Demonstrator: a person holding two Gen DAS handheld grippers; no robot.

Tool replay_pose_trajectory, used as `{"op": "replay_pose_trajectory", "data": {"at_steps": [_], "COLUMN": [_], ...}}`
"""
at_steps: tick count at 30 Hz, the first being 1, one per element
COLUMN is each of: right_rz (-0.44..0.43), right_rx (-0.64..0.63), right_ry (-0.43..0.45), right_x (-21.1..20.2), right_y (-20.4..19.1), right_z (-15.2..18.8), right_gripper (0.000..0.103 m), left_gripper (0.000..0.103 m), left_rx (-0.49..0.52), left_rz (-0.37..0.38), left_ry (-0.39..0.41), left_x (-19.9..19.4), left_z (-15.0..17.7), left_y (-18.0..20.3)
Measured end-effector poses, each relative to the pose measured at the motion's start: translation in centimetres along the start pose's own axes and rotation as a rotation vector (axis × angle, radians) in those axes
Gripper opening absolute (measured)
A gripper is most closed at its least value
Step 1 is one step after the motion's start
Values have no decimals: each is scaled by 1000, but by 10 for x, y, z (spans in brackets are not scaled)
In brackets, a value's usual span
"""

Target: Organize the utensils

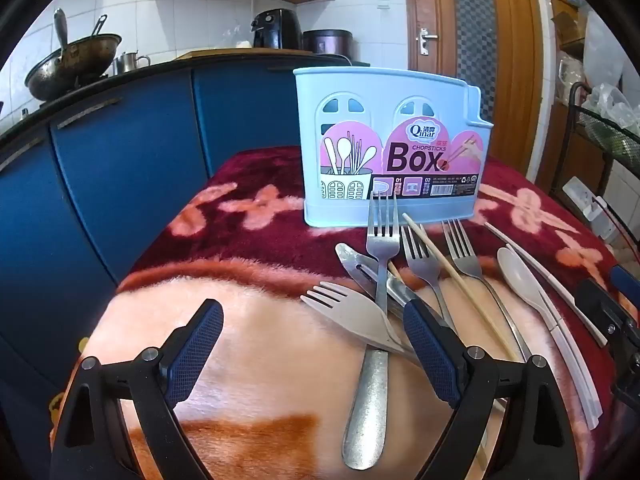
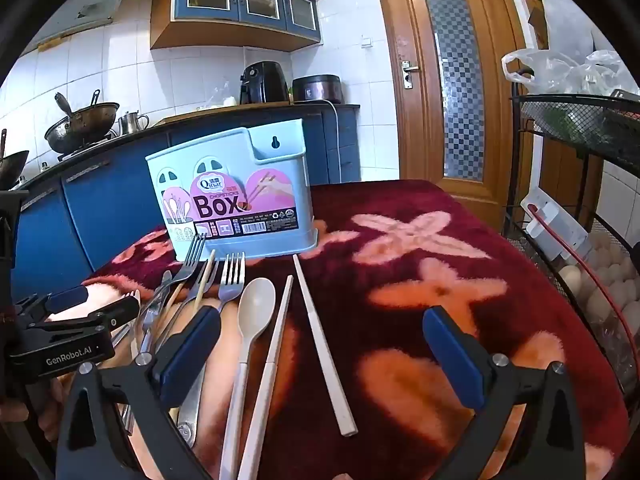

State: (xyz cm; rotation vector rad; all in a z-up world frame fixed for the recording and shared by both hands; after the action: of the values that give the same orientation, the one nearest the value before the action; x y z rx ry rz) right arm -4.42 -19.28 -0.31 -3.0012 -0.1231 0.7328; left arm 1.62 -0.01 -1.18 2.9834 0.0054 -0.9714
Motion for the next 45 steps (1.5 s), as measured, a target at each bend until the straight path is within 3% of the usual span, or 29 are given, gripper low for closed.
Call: {"op": "replay_pose_trajectory", "data": {"at_steps": [45], "right_rz": [-1], "right_rx": [2], "right_ry": [-2], "right_x": [1], "right_y": [0], "right_z": [0], "right_gripper": [103], "left_gripper": [92], "left_rx": [-8], "left_rz": [7], "left_ry": [-4], "left_x": [0], "left_z": [0], "left_y": [0]}}
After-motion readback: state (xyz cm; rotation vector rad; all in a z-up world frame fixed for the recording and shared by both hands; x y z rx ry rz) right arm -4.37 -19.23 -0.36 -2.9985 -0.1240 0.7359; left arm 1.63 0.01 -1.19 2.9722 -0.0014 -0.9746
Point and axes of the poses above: each gripper's, at about its wrist camera, not at the fingertips, and x roughly the way its jaws point, y to its right, z to its underside, the point moved 2 cm from there along x, roughly the way its jaws point, and after that the axes turned 3 degrees about -x, right-handed, at the moved point
